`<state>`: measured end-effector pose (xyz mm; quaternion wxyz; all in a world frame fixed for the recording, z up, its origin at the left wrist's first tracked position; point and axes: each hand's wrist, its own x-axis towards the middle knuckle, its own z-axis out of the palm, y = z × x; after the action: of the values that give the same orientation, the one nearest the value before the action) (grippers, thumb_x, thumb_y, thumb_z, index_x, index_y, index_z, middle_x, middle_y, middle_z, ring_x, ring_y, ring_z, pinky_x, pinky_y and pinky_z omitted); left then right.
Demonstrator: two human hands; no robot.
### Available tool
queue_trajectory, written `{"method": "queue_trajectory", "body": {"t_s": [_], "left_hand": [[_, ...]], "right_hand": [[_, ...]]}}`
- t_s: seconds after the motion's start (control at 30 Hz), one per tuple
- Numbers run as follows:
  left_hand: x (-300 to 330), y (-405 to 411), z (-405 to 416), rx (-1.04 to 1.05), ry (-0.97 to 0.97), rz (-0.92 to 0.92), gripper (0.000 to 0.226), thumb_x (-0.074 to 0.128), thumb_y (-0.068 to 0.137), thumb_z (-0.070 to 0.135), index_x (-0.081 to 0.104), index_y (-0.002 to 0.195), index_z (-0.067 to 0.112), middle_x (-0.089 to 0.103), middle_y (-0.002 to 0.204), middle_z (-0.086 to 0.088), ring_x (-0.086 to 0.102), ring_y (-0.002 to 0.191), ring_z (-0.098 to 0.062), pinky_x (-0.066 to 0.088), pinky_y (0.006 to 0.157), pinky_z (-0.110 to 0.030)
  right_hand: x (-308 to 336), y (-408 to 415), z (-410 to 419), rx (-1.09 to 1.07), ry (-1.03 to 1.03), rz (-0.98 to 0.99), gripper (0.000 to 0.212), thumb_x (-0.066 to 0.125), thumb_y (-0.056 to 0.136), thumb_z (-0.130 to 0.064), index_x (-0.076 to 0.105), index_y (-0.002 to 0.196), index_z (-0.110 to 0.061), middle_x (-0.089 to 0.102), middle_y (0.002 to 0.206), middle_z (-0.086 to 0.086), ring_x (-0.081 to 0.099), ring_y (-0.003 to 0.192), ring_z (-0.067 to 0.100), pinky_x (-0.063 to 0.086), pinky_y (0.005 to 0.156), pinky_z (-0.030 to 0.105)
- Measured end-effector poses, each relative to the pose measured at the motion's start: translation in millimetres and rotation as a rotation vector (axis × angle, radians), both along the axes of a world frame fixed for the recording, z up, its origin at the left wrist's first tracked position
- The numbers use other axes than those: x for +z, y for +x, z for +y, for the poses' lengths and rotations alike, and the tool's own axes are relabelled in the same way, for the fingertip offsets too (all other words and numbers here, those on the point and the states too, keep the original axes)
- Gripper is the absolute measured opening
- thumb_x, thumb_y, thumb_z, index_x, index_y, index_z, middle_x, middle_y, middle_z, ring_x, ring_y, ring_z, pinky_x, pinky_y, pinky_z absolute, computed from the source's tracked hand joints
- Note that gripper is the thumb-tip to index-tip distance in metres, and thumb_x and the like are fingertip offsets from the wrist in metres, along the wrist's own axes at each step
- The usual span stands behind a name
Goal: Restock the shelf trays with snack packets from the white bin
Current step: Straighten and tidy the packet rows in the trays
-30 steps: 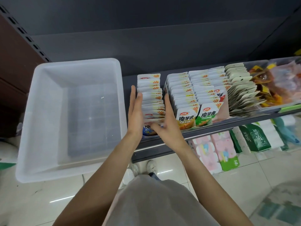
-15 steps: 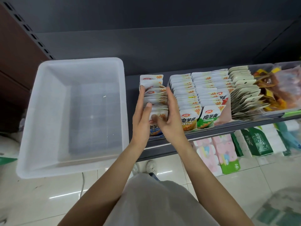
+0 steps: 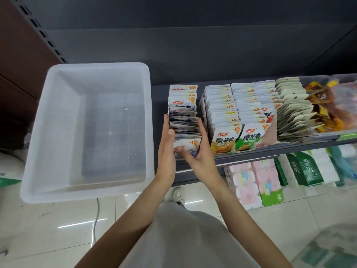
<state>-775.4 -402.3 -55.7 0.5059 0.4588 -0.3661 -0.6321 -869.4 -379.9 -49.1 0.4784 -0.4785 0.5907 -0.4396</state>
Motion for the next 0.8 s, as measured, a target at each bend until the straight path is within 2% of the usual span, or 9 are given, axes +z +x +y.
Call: {"method": "queue_trajectory", "body": {"t_s": [0.07, 0.17, 0.27, 0.37, 0.43, 0.57, 0.67, 0.73, 0.8], "left_hand": [[1, -2, -1, -0.002, -0.027, -0.008, 0.060, 0.045, 0.094, 0.037, 0.020, 0.148, 0.027, 0.044, 0.136, 0.018, 0.050, 0.119, 0.004, 0.047, 0.085, -0.015], [4, -1, -12, -0.033, -0.064, -0.012, 0.065, 0.046, 0.090, 0.025, 0.017, 0.148, 0.025, 0.045, 0.133, 0.017, 0.052, 0.118, 0.003, 0.047, 0.084, -0.016], [6, 3, -28, -0.090, -0.098, -0.024, 0.061, 0.040, 0.096, 0.011, 0.012, 0.149, 0.022, 0.041, 0.135, 0.016, 0.051, 0.120, 0.001, 0.047, 0.087, -0.018], [7, 5, -37, -0.102, -0.121, -0.074, 0.059, 0.037, 0.099, 0.010, 0.009, 0.149, 0.023, 0.035, 0.139, 0.016, 0.046, 0.123, 0.001, 0.045, 0.091, -0.017], [6, 3, -38, -0.106, -0.135, -0.141, 0.060, 0.040, 0.099, 0.019, 0.008, 0.149, 0.026, 0.032, 0.144, 0.013, 0.041, 0.130, -0.006, 0.043, 0.100, -0.023], [1, 1, -49, -0.063, -0.205, -0.398, 0.069, 0.043, 0.094, 0.037, 0.004, 0.150, 0.028, 0.023, 0.155, 0.003, 0.033, 0.138, -0.015, 0.041, 0.106, -0.039], [2, 1, -62, -0.022, -0.155, -0.442, 0.075, 0.049, 0.092, 0.042, 0.005, 0.150, 0.028, 0.023, 0.156, 0.002, 0.032, 0.139, -0.015, 0.041, 0.106, -0.041], [5, -1, -70, -0.033, -0.119, -0.395, 0.071, 0.048, 0.093, 0.044, 0.007, 0.150, 0.031, 0.029, 0.153, 0.005, 0.036, 0.136, -0.012, 0.038, 0.108, -0.036], [10, -5, -81, -0.042, -0.090, -0.351, 0.061, 0.042, 0.098, 0.037, 0.010, 0.150, 0.029, 0.038, 0.144, 0.013, 0.045, 0.125, -0.005, 0.041, 0.103, -0.022]], "right_hand": [[1, 0, -2, 0.039, 0.006, 0.028, 0.086, 0.064, 0.086, -0.001, 0.012, 0.145, -0.036, 0.036, 0.148, -0.005, 0.036, 0.136, 0.009, 0.034, 0.112, 0.039], [2, -5, -7, 0.111, -0.013, 0.163, 0.088, 0.059, 0.089, 0.002, 0.002, 0.150, -0.027, 0.030, 0.148, -0.014, 0.031, 0.136, -0.003, 0.030, 0.111, 0.021], [3, -7, -13, 0.120, -0.076, 0.328, 0.085, 0.055, 0.091, 0.002, 0.000, 0.152, -0.019, 0.023, 0.155, -0.006, 0.028, 0.137, -0.002, 0.029, 0.110, 0.016], [4, 2, -17, 0.055, -0.119, 0.463, 0.080, 0.052, 0.092, 0.001, 0.002, 0.152, -0.017, 0.013, 0.159, -0.003, 0.020, 0.134, -0.007, 0.020, 0.100, -0.002], [3, 8, -19, -0.051, -0.104, 0.507, 0.081, 0.052, 0.091, 0.004, 0.003, 0.152, -0.017, 0.009, 0.159, 0.001, 0.015, 0.136, -0.004, 0.013, 0.094, -0.009], [7, 13, -26, -0.087, -0.126, 0.543, 0.080, 0.050, 0.091, 0.005, 0.000, 0.150, -0.014, -0.002, 0.159, 0.009, -0.006, 0.138, 0.000, 0.002, 0.096, -0.009], [14, 12, -35, -0.048, -0.195, 0.558, 0.067, 0.042, 0.098, -0.013, 0.002, 0.151, -0.012, -0.006, 0.159, 0.004, -0.008, 0.143, 0.004, 0.000, 0.107, 0.001], [16, 9, -51, -0.030, -0.180, 0.602, 0.061, 0.034, 0.102, -0.027, 0.000, 0.151, -0.014, -0.009, 0.159, -0.002, -0.008, 0.145, 0.005, -0.003, 0.111, 0.008], [16, 5, -69, -0.015, -0.133, 0.675, 0.061, 0.030, 0.102, -0.033, -0.001, 0.152, -0.016, -0.008, 0.159, -0.006, -0.008, 0.145, 0.004, 0.000, 0.114, 0.013]]}}
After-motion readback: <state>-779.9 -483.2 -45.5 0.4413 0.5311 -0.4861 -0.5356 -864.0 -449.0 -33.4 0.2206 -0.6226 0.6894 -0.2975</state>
